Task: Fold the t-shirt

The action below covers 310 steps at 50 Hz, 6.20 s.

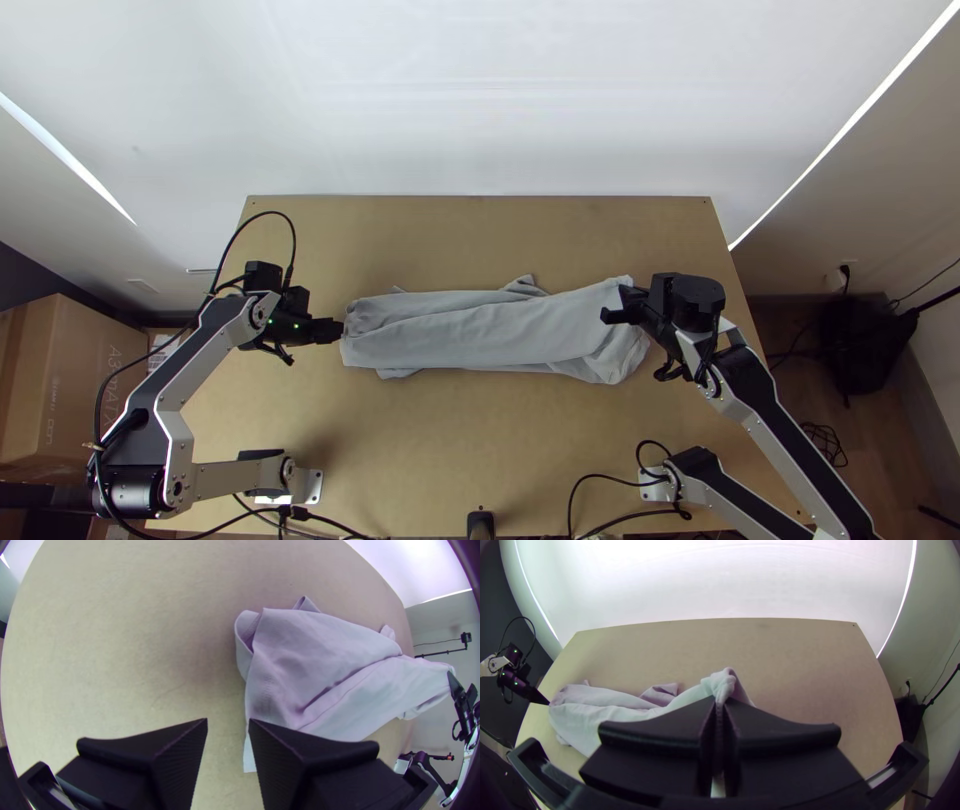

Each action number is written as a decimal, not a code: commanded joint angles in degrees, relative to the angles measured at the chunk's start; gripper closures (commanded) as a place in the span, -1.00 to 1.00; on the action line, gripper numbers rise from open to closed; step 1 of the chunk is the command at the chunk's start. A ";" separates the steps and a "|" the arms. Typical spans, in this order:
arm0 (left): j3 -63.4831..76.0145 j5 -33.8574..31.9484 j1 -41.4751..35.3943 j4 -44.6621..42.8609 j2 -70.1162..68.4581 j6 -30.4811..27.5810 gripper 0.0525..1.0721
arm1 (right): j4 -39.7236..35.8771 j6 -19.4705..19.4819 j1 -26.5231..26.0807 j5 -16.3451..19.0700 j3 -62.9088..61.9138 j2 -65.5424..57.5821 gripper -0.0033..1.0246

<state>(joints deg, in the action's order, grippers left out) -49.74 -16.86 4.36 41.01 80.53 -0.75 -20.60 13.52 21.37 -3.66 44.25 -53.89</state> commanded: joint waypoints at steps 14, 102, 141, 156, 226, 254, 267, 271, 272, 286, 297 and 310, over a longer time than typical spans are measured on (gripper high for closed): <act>0.17 -2.30 -1.11 0.65 0.59 -0.74 0.03 | 1.53 0.90 0.34 -1.00 -0.04 -0.60 0.95; -41.76 20.38 -5.33 -14.91 -14.35 14.90 0.95 | 19.81 -9.74 -17.32 -0.91 30.72 -7.37 0.95; -51.34 20.99 -3.57 -14.12 -37.03 12.18 0.95 | 1.00 -4.29 -7.65 -0.82 49.62 14.07 0.95; -51.60 19.50 -1.28 0.12 -48.28 17.19 0.95 | -11.66 2.65 -7.48 2.25 50.50 24.44 0.95; -6.16 13.43 -1.72 -38.11 2.96 20.53 0.95 | 22.09 6.87 -3.61 8.14 3.91 -24.51 0.95; -35.34 15.37 -0.93 -35.83 30.74 20.35 0.95 | 25.43 2.83 -11.26 8.41 30.19 -54.04 0.95; -49.05 17.57 -0.67 -31.43 41.11 20.44 0.95 | 25.08 2.83 -12.58 8.32 42.59 -63.45 0.95; -52.57 17.92 -0.67 -30.03 43.48 20.79 0.95 | 24.38 2.92 -12.58 7.97 46.54 -66.17 0.95; -53.10 18.01 -0.67 -29.85 43.83 20.79 0.95 | 24.12 2.92 -12.49 7.62 47.51 -66.87 0.95; -53.10 22.31 -0.93 -29.24 41.90 19.30 -0.96 | 19.72 8.19 -13.02 7.26 51.38 -67.22 -0.92; -51.51 22.66 1.26 -32.66 33.99 17.54 -0.92 | 19.98 8.28 -13.63 6.39 47.42 -57.03 -0.92; -47.74 21.26 0.74 -21.77 18.35 14.55 -0.92 | 5.13 7.66 -13.89 7.18 43.29 -37.61 -0.83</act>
<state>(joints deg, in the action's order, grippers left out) -100.57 4.97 5.63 17.45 105.82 15.09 -9.93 20.62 8.05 3.31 88.86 -99.02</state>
